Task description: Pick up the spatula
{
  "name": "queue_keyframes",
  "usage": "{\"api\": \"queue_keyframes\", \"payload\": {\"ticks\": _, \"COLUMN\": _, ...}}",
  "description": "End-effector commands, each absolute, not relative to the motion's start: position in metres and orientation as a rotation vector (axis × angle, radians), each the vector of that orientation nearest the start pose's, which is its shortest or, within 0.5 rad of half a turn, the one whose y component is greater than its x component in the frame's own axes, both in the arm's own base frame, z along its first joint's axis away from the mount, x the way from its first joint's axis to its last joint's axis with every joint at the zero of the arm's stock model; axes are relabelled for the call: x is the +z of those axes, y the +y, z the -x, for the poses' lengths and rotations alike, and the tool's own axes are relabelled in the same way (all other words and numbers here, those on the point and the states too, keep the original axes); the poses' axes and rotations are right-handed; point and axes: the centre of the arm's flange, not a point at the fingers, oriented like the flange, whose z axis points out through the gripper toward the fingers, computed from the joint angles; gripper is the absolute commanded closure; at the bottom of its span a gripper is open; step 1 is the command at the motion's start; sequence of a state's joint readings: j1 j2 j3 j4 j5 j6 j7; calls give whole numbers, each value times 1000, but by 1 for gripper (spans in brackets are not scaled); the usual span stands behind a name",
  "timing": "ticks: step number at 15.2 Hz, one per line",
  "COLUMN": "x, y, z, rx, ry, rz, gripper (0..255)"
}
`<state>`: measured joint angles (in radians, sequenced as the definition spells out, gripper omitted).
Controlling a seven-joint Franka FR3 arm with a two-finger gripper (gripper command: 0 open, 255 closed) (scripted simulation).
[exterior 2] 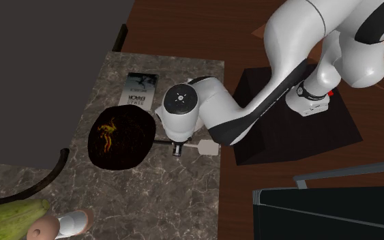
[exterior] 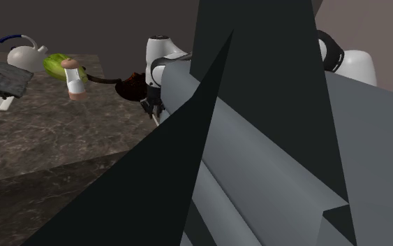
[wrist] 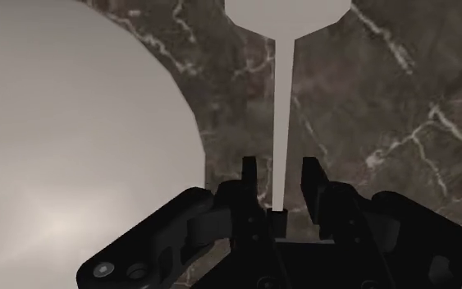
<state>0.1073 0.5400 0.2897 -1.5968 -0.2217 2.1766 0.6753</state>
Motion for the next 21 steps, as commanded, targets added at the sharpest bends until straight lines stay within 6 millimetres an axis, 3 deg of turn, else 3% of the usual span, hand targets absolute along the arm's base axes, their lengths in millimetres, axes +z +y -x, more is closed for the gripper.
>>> {"api": "queue_keyframes", "payload": {"ticks": 1, "x": 327, "y": 232, "z": -654, "rx": -104, "ry": 321, "rz": 3129, "gripper": 255}}
{"api": "queue_keyframes", "payload": {"ticks": 7, "x": 329, "y": 237, "z": -650, "rx": -104, "ry": 321, "rz": 3130, "gripper": 255}}
{"api": "queue_keyframes", "payload": {"ticks": 21, "x": 403, "y": 237, "z": -650, "rx": -104, "ry": 321, "rz": 3130, "gripper": 255}}
